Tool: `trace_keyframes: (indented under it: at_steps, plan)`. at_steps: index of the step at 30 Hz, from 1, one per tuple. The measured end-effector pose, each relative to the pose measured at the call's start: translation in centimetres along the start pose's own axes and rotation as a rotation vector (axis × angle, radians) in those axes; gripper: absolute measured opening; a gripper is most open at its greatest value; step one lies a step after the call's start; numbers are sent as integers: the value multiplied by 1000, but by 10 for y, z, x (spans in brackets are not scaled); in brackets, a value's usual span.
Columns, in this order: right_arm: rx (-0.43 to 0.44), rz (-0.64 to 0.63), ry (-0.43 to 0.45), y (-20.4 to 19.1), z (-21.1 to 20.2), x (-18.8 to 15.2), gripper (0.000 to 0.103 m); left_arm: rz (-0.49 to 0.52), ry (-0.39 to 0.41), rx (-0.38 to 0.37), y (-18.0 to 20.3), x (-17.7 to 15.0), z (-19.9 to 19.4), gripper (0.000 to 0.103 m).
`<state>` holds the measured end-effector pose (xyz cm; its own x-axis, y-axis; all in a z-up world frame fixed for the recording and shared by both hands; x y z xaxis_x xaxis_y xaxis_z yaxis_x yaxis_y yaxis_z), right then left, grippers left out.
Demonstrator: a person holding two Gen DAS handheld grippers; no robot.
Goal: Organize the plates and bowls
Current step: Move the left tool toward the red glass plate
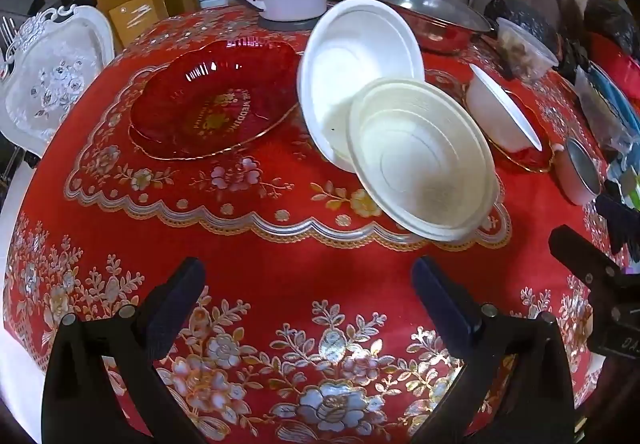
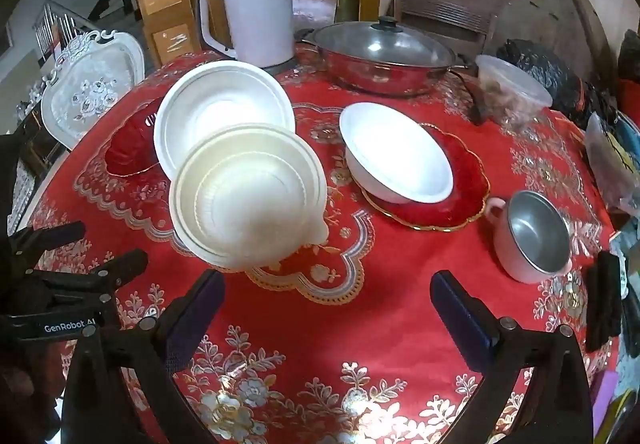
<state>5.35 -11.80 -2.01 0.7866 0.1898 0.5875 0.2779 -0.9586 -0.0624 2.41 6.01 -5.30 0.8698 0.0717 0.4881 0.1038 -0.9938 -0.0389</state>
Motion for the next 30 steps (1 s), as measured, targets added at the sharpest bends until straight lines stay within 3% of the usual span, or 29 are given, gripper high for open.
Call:
trace_keyframes:
  at_steps: [30]
  plan:
    - [30,-22,7,-13,-5,13,103,-16,-7,-2,-6,5,10,103]
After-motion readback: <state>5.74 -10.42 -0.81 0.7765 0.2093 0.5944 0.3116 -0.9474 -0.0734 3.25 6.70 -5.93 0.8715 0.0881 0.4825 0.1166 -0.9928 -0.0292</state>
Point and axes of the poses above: each gripper's, at about its wrist camera, not at the fingertips, and z roughly the way its jaws point, y to its right, x to its top, the point moved 6 cm from there along z, roughly the way its jaws point, and after that the axes turned 4 degrees about z, right-handed, at the moved point
